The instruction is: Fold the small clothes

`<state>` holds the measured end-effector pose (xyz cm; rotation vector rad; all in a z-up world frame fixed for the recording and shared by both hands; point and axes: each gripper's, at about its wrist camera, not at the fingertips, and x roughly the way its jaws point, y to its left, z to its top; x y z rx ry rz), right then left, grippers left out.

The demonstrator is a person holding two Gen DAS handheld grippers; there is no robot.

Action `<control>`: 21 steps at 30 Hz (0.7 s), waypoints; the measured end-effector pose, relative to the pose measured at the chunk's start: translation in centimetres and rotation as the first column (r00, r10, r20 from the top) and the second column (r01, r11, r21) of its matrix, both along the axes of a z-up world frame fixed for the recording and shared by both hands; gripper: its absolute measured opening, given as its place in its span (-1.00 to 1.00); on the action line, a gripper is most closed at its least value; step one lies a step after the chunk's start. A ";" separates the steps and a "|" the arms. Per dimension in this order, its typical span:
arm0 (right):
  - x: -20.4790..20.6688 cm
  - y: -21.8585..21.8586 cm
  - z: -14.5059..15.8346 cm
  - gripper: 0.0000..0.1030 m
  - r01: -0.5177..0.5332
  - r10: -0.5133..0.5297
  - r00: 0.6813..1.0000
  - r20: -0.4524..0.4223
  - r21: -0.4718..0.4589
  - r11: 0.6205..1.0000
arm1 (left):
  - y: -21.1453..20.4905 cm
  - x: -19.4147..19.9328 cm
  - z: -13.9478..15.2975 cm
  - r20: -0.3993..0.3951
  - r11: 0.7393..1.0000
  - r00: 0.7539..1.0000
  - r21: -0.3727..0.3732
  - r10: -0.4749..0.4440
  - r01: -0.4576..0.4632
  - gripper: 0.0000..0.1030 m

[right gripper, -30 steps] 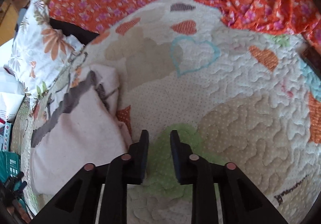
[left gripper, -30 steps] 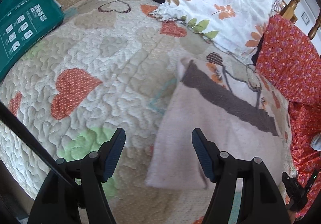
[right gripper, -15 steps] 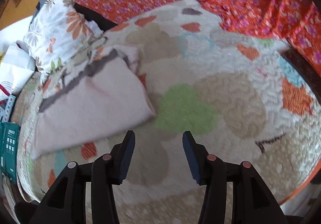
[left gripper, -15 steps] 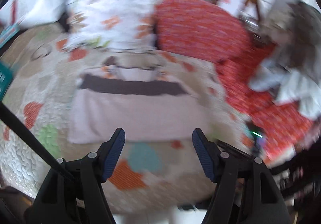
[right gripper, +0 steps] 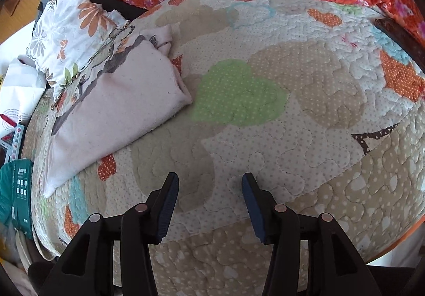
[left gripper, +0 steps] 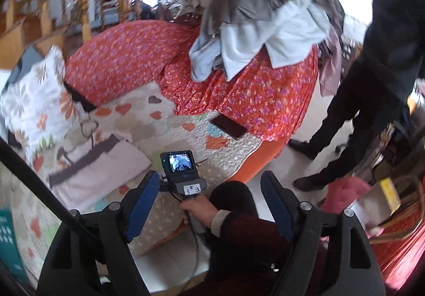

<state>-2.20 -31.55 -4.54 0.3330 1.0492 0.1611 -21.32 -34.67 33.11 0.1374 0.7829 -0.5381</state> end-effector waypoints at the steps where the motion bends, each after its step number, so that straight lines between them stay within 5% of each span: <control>1: -0.1 0.0 0.0 0.05 -0.003 0.003 1.000 0.003 -0.004 1.000 | 0.0 0.8 -0.4 -0.026 1.000 1.000 0.011 0.009 -0.009 0.50; 8: -0.1 -0.2 0.1 0.10 -0.005 0.005 1.000 0.013 0.020 1.000 | 4.3 4.0 -3.6 -0.166 0.985 0.971 0.019 0.171 -0.170 0.50; 13: -0.2 -1.3 1.3 0.10 0.037 -0.040 0.999 0.034 0.076 0.996 | 10.8 5.5 -7.0 -0.206 0.971 0.954 -0.058 0.216 -0.232 0.59; 16: -0.3 -1.9 3.2 0.10 0.058 -0.066 0.995 0.070 0.109 0.992 | 16.3 8.4 -10.7 -0.284 0.940 0.927 -0.164 0.246 -0.300 0.64; 19: -0.1 -2.1 5.2 0.11 0.067 -0.084 0.991 0.105 0.148 0.987 | 21.0 10.6 -14.4 -0.235 0.895 0.895 -0.149 0.380 -0.420 0.64; 21: 0.1 -1.7 6.6 0.14 0.059 -0.079 0.986 0.146 0.136 0.989 | 24.2 11.6 -17.3 -0.194 0.831 0.832 -0.107 0.521 -0.545 0.64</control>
